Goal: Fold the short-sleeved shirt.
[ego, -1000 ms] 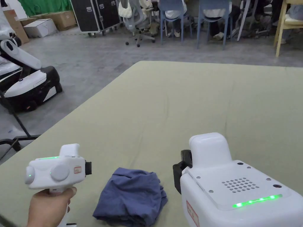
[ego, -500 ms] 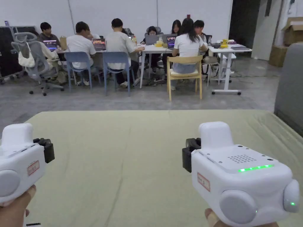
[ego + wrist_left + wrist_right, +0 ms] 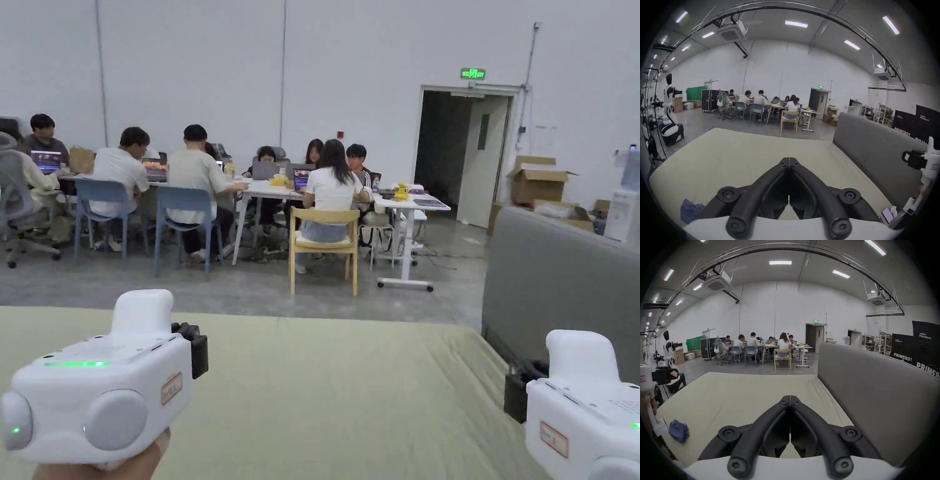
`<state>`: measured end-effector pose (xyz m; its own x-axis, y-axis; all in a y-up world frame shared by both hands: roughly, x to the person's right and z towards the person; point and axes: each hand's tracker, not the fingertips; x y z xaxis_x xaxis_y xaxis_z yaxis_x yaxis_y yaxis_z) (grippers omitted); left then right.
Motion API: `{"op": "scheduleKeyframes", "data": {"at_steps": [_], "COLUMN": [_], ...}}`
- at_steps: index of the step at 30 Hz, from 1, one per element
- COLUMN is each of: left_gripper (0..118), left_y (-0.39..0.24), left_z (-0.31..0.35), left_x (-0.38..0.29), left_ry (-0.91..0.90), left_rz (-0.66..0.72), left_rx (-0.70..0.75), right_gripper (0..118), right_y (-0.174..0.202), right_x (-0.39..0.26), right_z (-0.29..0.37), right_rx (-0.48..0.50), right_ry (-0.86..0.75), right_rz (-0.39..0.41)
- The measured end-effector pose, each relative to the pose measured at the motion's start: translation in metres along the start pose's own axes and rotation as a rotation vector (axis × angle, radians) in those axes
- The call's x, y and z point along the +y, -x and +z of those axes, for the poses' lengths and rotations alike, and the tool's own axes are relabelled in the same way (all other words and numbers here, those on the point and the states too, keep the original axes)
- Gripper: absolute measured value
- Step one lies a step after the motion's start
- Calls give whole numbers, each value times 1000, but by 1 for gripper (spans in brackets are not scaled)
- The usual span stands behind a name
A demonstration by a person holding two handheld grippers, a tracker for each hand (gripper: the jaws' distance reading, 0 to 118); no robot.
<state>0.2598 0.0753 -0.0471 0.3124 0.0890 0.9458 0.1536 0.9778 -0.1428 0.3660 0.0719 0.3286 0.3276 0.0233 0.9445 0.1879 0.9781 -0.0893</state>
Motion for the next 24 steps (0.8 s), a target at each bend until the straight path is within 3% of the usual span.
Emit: {"op": "scheduleKeyframes", "data": {"at_steps": [3, 24], "left_gripper": [0, 0], "left_y": [-6, 9], "left_z": [6, 49], "left_x": [3, 18], "left_ry": [-5, -28], "left_rz": [-70, -35], "left_rx": [23, 32], "right_gripper": [2, 2], "right_y": [2, 32], "right_x": [-1, 10], "right_z": [1, 15], "right_rx": [20, 94], "right_ry": [-5, -50], "right_rz": [-13, 7]}}
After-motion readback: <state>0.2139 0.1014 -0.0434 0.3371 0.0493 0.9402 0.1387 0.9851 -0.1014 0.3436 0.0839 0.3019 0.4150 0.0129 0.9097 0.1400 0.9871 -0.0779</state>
